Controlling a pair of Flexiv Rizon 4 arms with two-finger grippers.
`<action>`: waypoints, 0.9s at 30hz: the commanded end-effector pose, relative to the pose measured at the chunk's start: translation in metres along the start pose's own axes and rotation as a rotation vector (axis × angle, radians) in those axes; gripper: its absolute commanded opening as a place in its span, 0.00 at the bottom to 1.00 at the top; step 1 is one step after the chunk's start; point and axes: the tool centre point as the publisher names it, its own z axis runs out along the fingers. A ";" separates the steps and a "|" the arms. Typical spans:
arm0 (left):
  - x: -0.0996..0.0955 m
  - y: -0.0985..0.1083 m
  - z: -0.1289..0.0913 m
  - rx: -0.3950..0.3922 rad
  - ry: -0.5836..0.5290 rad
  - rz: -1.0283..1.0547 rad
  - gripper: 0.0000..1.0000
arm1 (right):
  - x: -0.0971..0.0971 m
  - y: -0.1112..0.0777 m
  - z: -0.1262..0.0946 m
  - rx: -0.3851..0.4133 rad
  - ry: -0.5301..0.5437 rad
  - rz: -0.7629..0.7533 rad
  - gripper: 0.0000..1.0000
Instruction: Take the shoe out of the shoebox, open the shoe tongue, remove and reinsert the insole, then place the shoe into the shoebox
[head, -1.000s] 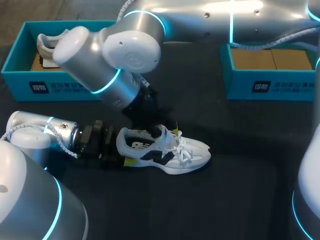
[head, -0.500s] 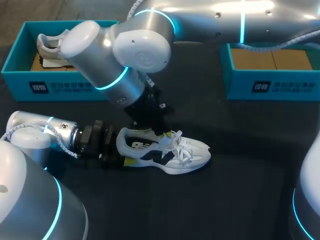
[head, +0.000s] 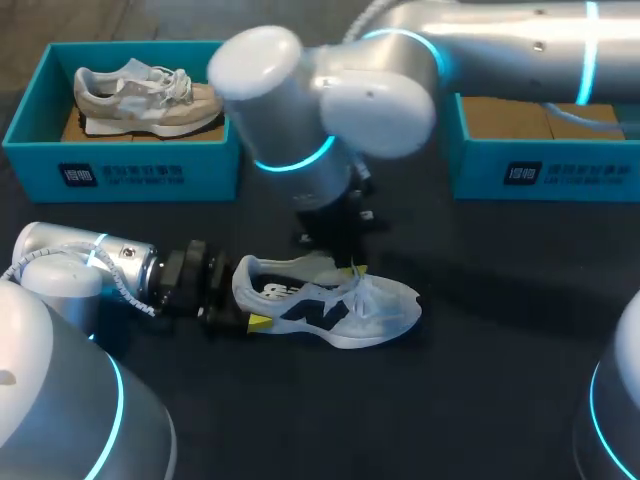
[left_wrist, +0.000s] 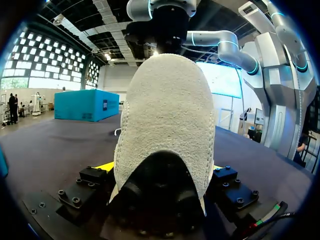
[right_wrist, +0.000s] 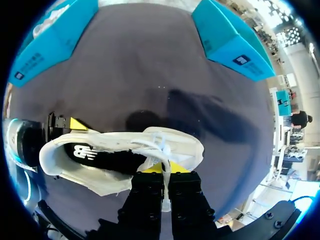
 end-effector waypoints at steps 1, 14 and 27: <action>-0.002 0.004 0.000 0.000 -0.003 0.000 0.00 | -0.016 -0.006 0.001 -0.027 0.295 0.312 0.00; -0.002 0.004 0.000 0.000 -0.003 0.000 0.00 | -0.021 -0.006 0.014 -0.012 0.438 0.337 0.00; -0.002 0.004 0.000 0.000 -0.003 0.000 0.00 | -0.028 -0.004 0.022 0.008 0.465 0.367 0.00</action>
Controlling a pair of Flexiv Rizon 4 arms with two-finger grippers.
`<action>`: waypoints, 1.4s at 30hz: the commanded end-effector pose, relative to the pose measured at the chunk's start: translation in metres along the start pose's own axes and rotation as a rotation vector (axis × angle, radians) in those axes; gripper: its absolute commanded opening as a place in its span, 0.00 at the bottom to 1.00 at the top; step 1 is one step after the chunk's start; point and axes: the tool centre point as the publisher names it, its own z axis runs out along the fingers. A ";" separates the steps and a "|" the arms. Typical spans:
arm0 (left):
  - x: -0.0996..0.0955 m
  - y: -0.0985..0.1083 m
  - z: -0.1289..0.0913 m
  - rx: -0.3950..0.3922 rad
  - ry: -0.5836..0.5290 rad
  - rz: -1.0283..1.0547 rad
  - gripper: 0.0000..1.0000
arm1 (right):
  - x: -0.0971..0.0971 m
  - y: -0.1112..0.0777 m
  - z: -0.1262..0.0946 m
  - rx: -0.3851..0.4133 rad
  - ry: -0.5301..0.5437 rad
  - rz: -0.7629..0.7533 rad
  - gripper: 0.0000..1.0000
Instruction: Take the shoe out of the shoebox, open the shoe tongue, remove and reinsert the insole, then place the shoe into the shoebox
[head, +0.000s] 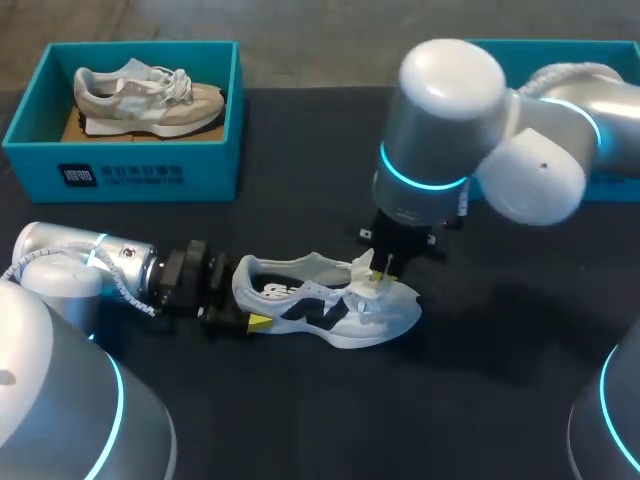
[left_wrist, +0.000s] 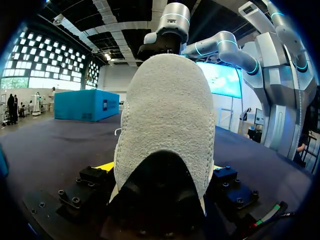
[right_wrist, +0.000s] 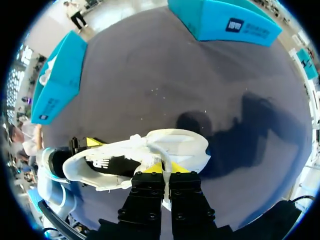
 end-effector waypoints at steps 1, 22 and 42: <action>-0.002 0.004 0.000 0.000 -0.003 0.000 0.00 | -0.007 -0.002 0.004 -0.006 0.062 0.123 0.00; -0.002 0.004 0.000 0.000 -0.003 0.000 0.00 | 0.002 -0.010 -0.034 -0.037 0.005 0.093 1.00; -0.002 0.004 0.000 0.000 -0.003 0.000 0.00 | 0.063 -0.036 -0.113 -0.132 -0.145 -0.220 1.00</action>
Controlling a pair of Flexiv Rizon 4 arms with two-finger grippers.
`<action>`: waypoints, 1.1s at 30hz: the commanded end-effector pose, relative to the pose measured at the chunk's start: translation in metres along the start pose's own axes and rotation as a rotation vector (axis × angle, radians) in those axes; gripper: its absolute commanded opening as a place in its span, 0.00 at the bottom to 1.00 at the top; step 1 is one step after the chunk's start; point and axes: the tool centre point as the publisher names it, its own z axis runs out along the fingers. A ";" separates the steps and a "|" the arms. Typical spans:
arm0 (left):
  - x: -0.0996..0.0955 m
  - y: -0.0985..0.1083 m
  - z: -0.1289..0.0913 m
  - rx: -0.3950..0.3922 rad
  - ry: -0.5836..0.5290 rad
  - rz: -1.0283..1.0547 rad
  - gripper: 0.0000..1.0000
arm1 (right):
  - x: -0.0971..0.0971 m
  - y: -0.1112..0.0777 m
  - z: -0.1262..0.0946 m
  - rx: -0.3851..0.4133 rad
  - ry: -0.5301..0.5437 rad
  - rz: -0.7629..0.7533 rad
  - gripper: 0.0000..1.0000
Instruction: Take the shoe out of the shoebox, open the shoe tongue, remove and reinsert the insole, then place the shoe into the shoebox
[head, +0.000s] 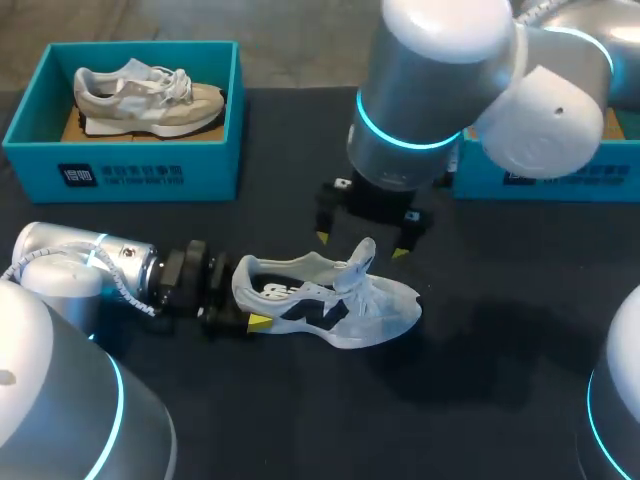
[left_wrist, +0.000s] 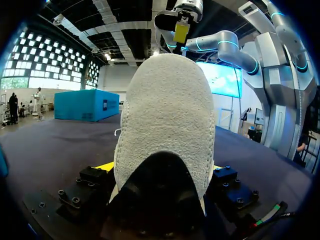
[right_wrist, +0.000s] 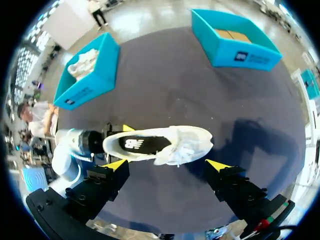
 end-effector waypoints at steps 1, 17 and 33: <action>-0.002 0.004 0.000 0.000 -0.003 0.000 0.00 | 0.022 -0.004 -0.008 -0.023 -0.188 -0.070 1.00; -0.002 0.004 0.000 0.000 -0.003 0.000 0.00 | 0.051 -0.014 -0.035 0.015 -0.133 -0.597 0.00; -0.002 0.004 0.000 0.000 -0.003 0.000 0.00 | 0.036 -0.022 -0.045 -0.020 0.194 -0.999 0.00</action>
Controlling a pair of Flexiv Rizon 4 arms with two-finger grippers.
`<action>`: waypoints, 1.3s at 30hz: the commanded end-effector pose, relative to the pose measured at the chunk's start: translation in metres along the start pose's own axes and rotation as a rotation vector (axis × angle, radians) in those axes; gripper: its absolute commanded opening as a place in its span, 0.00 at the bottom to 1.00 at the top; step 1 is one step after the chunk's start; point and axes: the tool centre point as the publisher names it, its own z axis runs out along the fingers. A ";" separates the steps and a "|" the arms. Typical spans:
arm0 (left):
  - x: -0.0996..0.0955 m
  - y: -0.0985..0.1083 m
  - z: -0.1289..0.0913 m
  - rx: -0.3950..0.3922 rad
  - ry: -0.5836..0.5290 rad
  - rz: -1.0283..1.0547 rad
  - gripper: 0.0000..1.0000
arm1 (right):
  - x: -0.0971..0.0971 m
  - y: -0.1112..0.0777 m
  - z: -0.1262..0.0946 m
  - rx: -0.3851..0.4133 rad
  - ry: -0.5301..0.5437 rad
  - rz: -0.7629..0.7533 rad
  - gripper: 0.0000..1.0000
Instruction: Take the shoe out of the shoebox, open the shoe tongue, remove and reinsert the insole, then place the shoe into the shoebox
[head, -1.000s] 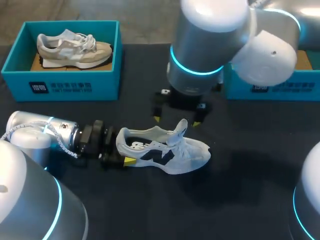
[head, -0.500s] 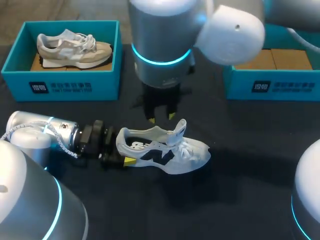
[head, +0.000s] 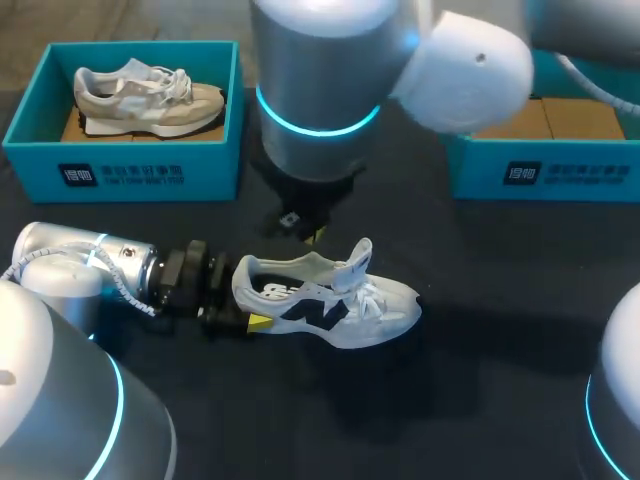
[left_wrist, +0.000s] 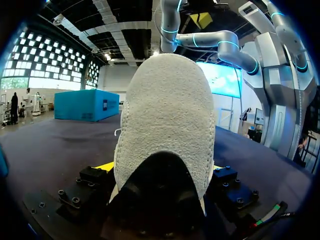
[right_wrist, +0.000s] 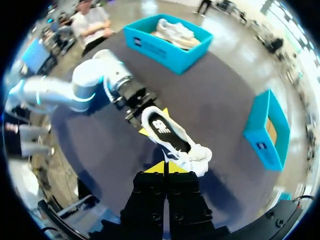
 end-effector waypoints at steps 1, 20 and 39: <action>-0.002 0.004 0.000 0.000 -0.003 0.000 0.00 | -0.014 -0.012 0.003 -0.102 0.213 -0.112 0.00; -0.002 0.004 0.000 0.000 -0.003 0.000 0.00 | -0.001 0.018 0.017 0.029 0.064 -0.474 0.00; -0.002 0.004 0.000 0.000 -0.003 0.000 0.00 | 0.005 0.022 0.049 0.099 0.071 -0.620 0.00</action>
